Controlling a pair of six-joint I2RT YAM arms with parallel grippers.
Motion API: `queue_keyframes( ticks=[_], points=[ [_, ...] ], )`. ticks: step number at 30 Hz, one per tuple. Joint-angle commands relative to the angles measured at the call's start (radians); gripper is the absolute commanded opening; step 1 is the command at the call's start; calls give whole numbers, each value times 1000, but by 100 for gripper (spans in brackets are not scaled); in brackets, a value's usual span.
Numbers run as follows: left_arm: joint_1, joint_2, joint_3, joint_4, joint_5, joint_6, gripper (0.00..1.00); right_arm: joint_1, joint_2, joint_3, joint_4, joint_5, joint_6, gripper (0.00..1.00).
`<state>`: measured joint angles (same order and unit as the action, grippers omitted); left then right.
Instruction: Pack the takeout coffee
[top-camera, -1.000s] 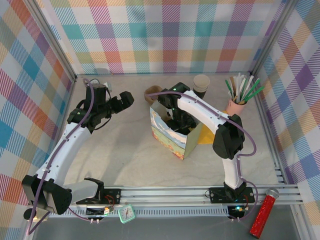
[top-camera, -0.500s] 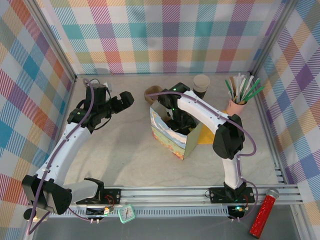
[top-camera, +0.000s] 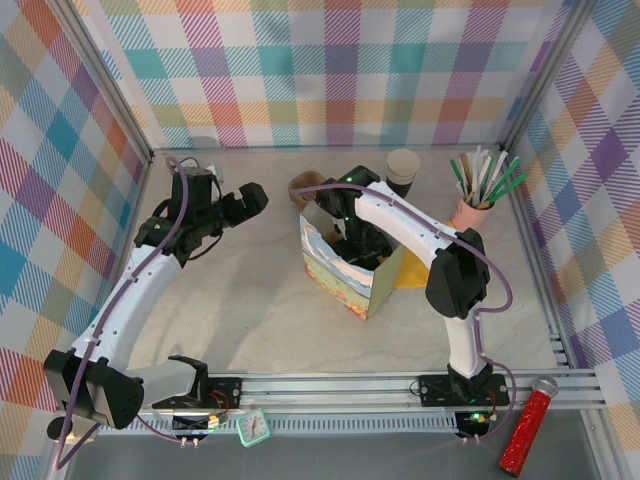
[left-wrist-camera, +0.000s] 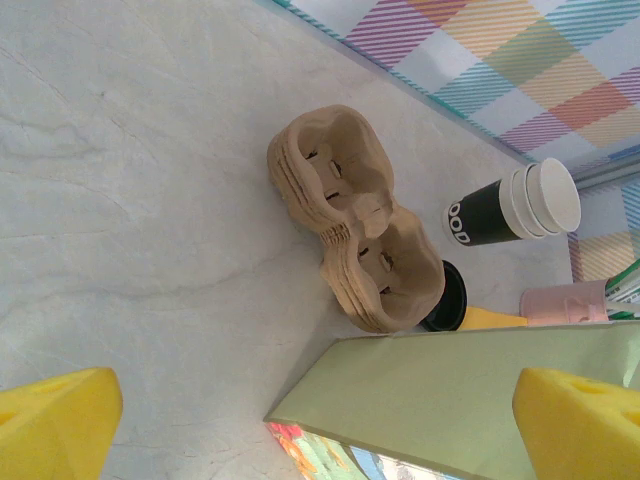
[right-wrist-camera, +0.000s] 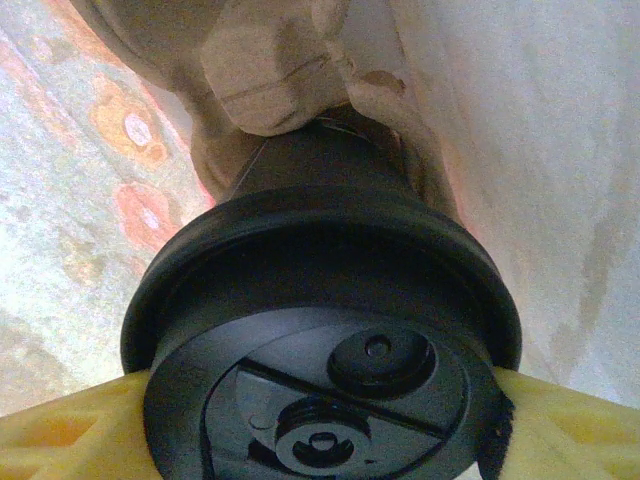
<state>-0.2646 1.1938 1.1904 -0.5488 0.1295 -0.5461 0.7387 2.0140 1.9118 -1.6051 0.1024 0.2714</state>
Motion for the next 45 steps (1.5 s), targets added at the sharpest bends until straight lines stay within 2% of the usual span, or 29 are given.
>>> queue_keyframes(
  ticks=[1, 30, 45],
  points=[
    [13, -3, 26, -8, 5, -2, 100, -10, -3, -29, -12, 3, -5, 72],
    [12, -9, 32, -14, 1, -2, 100, -13, -8, -76, 30, -1, -4, 73],
    [13, -9, 36, -11, 5, -3, 100, -12, -10, -44, 8, 3, 0, 73]
  ],
)
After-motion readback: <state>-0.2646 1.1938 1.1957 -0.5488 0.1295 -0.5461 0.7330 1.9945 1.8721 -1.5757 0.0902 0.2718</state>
